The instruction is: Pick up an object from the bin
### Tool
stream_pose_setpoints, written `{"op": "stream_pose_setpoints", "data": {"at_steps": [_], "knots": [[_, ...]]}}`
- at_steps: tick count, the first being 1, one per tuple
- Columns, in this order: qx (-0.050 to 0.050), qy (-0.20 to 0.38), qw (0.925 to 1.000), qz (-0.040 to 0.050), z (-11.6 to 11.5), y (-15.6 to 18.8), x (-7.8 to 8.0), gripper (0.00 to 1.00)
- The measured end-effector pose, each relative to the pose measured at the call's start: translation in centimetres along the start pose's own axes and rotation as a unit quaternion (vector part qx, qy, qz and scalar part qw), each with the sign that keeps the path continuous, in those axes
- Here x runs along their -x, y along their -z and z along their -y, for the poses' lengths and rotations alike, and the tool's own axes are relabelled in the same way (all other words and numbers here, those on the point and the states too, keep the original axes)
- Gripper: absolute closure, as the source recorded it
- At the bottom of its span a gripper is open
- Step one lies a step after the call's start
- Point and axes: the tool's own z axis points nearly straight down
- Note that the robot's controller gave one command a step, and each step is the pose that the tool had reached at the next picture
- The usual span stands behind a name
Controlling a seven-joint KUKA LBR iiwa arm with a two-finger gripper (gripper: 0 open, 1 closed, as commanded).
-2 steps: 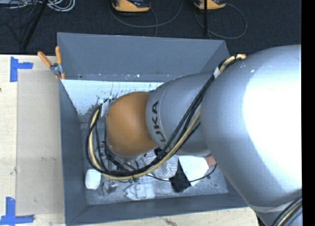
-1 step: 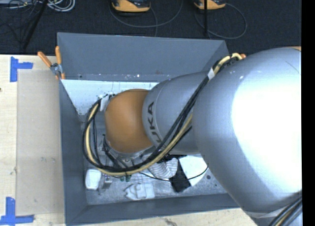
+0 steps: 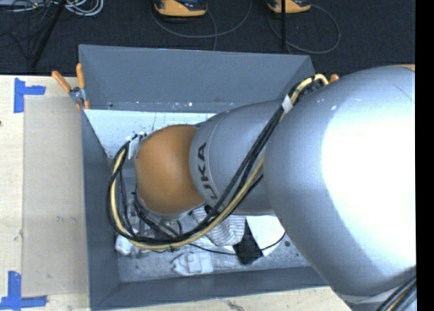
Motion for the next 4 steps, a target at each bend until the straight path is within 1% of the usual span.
{"op": "stream_pose_setpoints", "data": {"at_steps": [1, 2, 3, 4], "knots": [[0.0, 0.0, 1.0, -0.0001, 0.0, 0.0, 0.0, 1.0], [0.0, -0.006, 1.0, -0.003, 0.9, 8.9, -0.1, 1.0], [0.0, -0.006, 1.0, -0.003, 0.9, 8.9, -0.1, 1.0], [0.001, 0.077, 0.997, -0.0022, 0.5, 8.4, 0.2, 1.0]]}}
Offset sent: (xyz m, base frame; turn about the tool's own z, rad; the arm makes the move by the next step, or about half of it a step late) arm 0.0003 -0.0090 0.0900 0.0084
